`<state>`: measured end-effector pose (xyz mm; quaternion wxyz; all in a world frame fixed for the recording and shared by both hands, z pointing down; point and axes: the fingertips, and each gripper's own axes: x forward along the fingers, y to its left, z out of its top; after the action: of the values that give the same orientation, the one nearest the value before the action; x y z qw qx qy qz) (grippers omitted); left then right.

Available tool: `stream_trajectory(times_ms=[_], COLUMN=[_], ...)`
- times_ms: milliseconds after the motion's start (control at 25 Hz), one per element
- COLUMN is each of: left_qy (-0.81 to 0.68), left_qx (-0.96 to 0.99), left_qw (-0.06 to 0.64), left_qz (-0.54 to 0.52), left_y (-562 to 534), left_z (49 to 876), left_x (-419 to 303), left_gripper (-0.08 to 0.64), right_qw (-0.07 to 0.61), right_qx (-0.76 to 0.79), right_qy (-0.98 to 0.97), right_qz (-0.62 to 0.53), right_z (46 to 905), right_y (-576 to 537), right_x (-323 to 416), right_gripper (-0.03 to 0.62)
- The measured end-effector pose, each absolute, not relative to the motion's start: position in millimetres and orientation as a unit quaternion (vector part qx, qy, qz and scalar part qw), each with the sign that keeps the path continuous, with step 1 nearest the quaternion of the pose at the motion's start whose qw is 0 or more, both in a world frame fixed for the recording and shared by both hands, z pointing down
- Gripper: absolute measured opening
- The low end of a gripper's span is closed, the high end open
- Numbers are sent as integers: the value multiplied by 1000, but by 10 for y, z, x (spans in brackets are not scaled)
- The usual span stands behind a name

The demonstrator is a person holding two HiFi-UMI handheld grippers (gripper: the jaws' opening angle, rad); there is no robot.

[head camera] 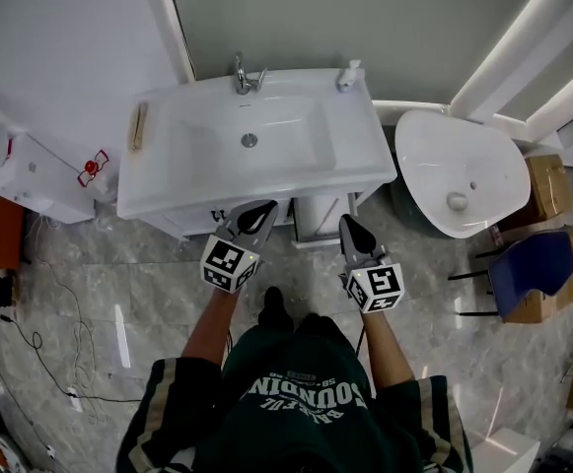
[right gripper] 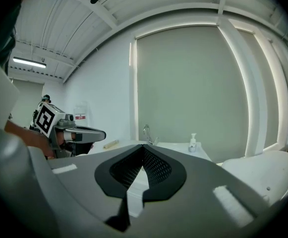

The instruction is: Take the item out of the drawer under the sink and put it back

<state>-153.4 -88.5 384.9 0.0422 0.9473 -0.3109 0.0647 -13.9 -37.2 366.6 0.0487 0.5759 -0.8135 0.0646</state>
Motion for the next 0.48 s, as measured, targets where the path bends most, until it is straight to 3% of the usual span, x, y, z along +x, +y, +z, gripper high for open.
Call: stream_trajectory(times_ms=[480], left_qy=[-332], left_qx=[940], left_qw=[56], left_qz=[48], left_y=[-1315], left_z=[3849], left_x=[-1290], left_gripper=[48], right_qw=[41], right_qx=[570], right_qy=[-819], right_qz=[62], right_z=[3646], right_y=[-820], right_x=[179], right_gripper=[2])
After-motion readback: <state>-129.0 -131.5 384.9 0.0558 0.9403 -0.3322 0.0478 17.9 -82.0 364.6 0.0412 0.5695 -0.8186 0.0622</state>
